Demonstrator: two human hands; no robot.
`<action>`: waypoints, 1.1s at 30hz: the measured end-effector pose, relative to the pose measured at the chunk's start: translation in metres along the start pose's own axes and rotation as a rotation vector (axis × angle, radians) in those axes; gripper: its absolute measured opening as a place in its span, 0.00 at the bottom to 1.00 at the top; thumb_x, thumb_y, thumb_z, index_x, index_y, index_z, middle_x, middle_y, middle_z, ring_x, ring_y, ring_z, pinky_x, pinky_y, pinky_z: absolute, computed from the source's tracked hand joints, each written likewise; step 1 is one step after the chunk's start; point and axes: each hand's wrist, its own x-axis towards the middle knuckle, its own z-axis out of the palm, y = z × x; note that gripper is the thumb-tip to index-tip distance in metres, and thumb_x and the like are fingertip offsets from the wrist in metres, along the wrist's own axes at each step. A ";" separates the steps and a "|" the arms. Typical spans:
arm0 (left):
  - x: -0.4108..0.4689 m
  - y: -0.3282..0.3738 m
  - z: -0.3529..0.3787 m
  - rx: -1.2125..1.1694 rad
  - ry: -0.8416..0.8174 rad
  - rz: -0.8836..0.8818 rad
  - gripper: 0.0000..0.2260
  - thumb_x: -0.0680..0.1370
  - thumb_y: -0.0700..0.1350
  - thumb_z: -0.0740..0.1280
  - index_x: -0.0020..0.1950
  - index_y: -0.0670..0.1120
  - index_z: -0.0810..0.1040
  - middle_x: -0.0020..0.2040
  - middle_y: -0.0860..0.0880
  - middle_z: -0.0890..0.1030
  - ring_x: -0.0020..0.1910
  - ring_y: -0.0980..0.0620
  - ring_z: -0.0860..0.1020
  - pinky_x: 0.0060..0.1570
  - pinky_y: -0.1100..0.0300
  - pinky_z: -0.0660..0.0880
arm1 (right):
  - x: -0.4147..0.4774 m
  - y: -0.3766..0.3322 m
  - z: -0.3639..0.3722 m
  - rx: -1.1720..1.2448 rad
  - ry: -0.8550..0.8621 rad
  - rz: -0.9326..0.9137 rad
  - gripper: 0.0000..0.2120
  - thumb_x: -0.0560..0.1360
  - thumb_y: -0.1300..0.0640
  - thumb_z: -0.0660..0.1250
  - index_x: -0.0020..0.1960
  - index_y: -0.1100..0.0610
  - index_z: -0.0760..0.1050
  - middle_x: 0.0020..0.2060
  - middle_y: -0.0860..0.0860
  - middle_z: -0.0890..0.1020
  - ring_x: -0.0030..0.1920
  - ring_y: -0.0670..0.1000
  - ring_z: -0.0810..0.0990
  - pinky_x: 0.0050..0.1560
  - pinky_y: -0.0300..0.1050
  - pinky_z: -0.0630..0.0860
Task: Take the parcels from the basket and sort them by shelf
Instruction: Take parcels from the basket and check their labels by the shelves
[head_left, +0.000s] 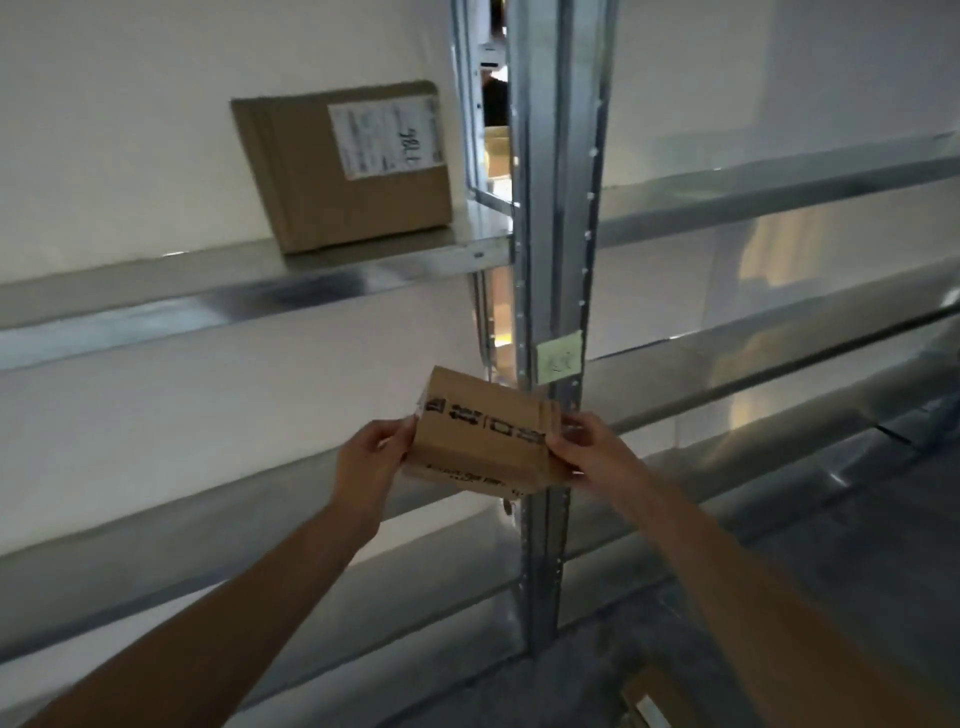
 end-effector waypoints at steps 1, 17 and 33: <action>-0.004 0.000 -0.022 -0.003 0.039 0.029 0.08 0.78 0.47 0.69 0.51 0.43 0.83 0.47 0.48 0.84 0.48 0.49 0.81 0.47 0.62 0.79 | 0.002 -0.005 0.017 -0.029 -0.055 -0.009 0.20 0.77 0.59 0.69 0.67 0.55 0.70 0.59 0.53 0.78 0.53 0.51 0.81 0.42 0.43 0.82; -0.169 -0.032 -0.396 -0.091 0.300 0.075 0.44 0.57 0.51 0.84 0.69 0.61 0.68 0.66 0.59 0.76 0.66 0.56 0.75 0.58 0.56 0.77 | -0.091 -0.045 0.361 -0.011 -0.661 -0.300 0.21 0.75 0.67 0.71 0.62 0.48 0.73 0.57 0.52 0.83 0.56 0.49 0.82 0.49 0.38 0.78; -0.342 -0.061 -0.575 -0.289 0.826 -0.005 0.26 0.66 0.60 0.78 0.58 0.53 0.72 0.60 0.47 0.76 0.55 0.51 0.82 0.54 0.49 0.81 | -0.243 -0.016 0.644 -0.142 -0.971 -0.247 0.15 0.80 0.51 0.65 0.63 0.54 0.68 0.60 0.56 0.76 0.58 0.54 0.79 0.56 0.53 0.80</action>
